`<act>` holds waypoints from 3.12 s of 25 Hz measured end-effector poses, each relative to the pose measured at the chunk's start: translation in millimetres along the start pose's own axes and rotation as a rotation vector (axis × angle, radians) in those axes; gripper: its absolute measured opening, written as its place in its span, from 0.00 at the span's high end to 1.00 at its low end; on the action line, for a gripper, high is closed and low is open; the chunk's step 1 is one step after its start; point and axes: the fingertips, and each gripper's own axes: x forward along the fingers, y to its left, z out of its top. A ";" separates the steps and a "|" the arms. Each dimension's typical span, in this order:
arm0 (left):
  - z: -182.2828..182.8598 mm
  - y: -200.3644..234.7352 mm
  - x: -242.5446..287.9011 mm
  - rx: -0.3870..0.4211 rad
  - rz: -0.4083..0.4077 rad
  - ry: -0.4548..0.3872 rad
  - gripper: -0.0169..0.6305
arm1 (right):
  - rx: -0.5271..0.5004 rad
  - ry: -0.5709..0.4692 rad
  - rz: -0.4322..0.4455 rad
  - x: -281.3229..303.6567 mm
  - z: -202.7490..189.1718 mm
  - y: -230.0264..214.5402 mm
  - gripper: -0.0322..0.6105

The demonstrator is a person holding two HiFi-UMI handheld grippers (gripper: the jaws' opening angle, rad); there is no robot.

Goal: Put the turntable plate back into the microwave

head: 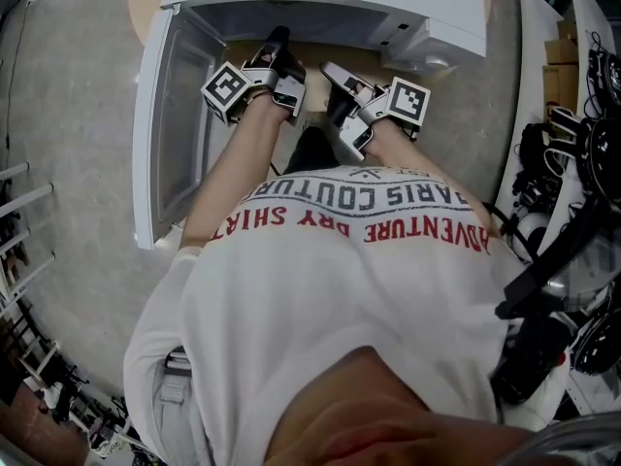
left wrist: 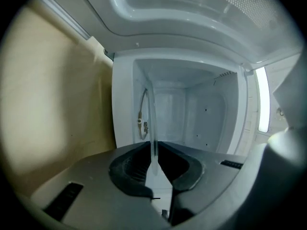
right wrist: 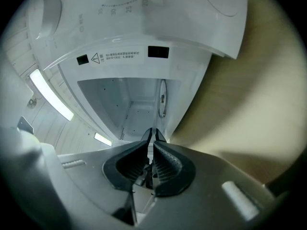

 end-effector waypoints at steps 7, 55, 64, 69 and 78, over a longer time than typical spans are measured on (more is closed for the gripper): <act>-1.6 10.5 6.7 -0.003 0.045 0.008 0.92 | -0.002 -0.013 -0.010 -3.5 4.5 -3.0 0.90; -13.6 -5.3 -12.7 0.085 0.086 0.105 0.98 | 0.063 -0.146 -0.002 55.1 34.7 -4.6 0.90; -9.3 -5.3 -8.4 0.063 0.064 0.079 0.98 | 0.046 -0.129 -0.005 38.6 29.2 -4.2 0.90; -21.2 -11.0 -22.1 0.045 0.030 0.081 0.98 | 0.018 -0.108 0.013 21.1 17.8 11.5 0.90; -109.9 -87.8 -101.6 0.497 -0.059 0.250 0.98 | -0.514 0.177 -0.015 -56.5 -53.7 69.2 0.90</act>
